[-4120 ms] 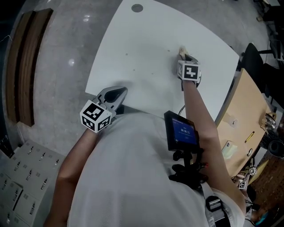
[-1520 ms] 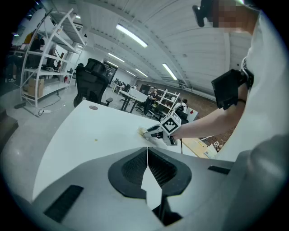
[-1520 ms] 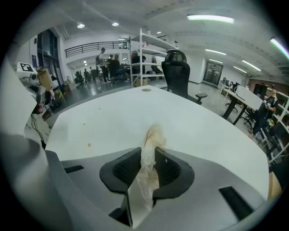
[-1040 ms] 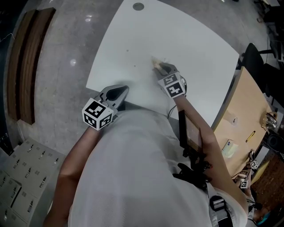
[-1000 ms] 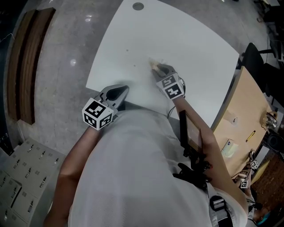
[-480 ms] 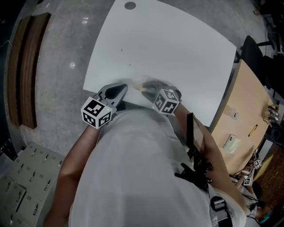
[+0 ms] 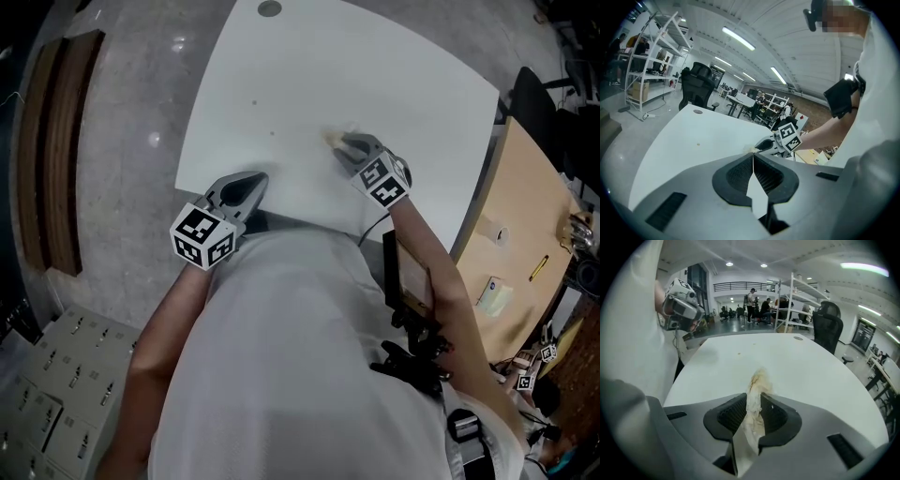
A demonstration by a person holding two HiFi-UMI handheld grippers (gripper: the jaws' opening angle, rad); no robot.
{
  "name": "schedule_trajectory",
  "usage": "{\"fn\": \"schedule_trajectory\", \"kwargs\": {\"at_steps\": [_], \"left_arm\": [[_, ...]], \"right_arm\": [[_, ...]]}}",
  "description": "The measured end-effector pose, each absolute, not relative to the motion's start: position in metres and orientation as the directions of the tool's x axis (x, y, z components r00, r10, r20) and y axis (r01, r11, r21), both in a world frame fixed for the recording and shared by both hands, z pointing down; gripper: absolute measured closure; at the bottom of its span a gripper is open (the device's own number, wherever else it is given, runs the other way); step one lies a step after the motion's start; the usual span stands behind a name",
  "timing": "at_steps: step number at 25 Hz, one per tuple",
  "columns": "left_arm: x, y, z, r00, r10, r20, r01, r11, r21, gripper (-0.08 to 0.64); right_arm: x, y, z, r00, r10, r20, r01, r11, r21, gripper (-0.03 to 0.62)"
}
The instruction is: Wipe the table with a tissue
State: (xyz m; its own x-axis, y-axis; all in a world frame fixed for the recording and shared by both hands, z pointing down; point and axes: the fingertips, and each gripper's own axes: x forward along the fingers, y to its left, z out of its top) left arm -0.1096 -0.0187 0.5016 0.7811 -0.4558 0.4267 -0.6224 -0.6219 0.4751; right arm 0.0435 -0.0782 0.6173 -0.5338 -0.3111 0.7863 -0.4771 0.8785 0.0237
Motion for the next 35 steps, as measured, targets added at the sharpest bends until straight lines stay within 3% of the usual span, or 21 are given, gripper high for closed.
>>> {"fn": "schedule_trajectory", "kwargs": {"at_steps": [4, 15, 20, 26, 35], "left_arm": [[-0.132, -0.028, 0.499, 0.776, -0.466, 0.425, -0.629, -0.625, 0.463, 0.552], [-0.176, -0.042, 0.5, 0.802, -0.437, 0.408, -0.594, -0.659, 0.461, 0.552], [-0.21, -0.046, 0.502, 0.804, -0.434, 0.406, -0.59, -0.667, 0.455, 0.552], [-0.245, -0.046, 0.506, 0.811, -0.42, 0.407, -0.579, -0.674, 0.458, 0.552], [-0.254, -0.044, 0.503, 0.838, -0.372, 0.399, -0.533, -0.715, 0.452, 0.552]], "right_arm": [[0.026, -0.106, 0.604, -0.55, -0.4, 0.733, -0.623, 0.781, -0.042, 0.499], [-0.017, -0.11, 0.603, -0.509, -0.448, 0.735, -0.741, 0.663, -0.109, 0.499], [-0.009, -0.123, 0.618, -0.355, -0.546, 0.759, -0.873, 0.485, -0.06, 0.499], [-0.019, -0.122, 0.622, -0.182, -0.593, 0.784, -0.931, 0.361, 0.057, 0.499], [-0.073, -0.107, 0.621, -0.261, -0.58, 0.771, -0.899, 0.437, 0.025, 0.499]]}}
